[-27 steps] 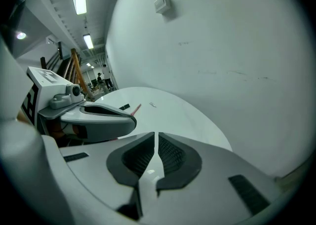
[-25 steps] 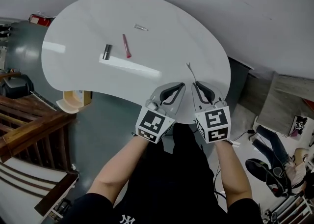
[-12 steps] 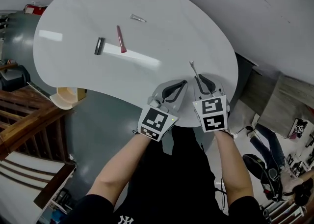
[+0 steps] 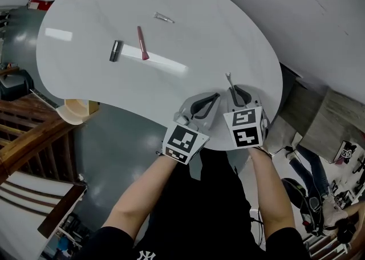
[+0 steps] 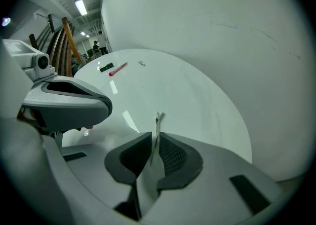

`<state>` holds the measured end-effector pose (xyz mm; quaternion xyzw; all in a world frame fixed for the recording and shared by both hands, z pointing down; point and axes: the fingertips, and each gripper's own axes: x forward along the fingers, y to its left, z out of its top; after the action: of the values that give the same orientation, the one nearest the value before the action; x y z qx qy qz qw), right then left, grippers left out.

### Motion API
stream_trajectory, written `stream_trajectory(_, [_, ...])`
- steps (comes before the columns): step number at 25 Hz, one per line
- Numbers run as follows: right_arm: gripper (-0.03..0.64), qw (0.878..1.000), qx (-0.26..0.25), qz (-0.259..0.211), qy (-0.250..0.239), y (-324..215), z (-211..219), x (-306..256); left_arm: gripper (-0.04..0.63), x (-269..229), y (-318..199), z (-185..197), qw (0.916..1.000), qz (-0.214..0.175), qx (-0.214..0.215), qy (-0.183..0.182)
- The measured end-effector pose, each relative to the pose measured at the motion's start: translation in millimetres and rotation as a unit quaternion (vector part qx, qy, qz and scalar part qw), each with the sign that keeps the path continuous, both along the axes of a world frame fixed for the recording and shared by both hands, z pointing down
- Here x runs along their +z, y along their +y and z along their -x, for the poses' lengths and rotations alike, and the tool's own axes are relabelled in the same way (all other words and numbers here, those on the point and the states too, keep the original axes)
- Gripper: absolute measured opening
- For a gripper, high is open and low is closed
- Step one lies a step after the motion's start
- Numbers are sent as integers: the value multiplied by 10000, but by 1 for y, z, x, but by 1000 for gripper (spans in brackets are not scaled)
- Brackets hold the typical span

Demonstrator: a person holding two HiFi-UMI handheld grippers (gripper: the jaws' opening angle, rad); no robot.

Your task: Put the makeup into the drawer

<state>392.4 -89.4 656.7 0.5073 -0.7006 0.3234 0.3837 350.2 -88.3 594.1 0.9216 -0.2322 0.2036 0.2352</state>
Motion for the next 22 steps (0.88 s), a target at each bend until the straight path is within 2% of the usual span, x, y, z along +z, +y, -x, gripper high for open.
stream_trajectory(5, [51,9997,-50,153,208,-2,0,1,9,2,-4,3,10000,41,-36,-8])
stream_trajectory(12, [23,9996,53,223,175,-2,0,2,9,1,-3,5,10000,67,-38,17])
stream_trajectory(22, [18,9997,249,-6,-42,-7,-2,-13,9,-8,-2,4,10000,17,-24,41])
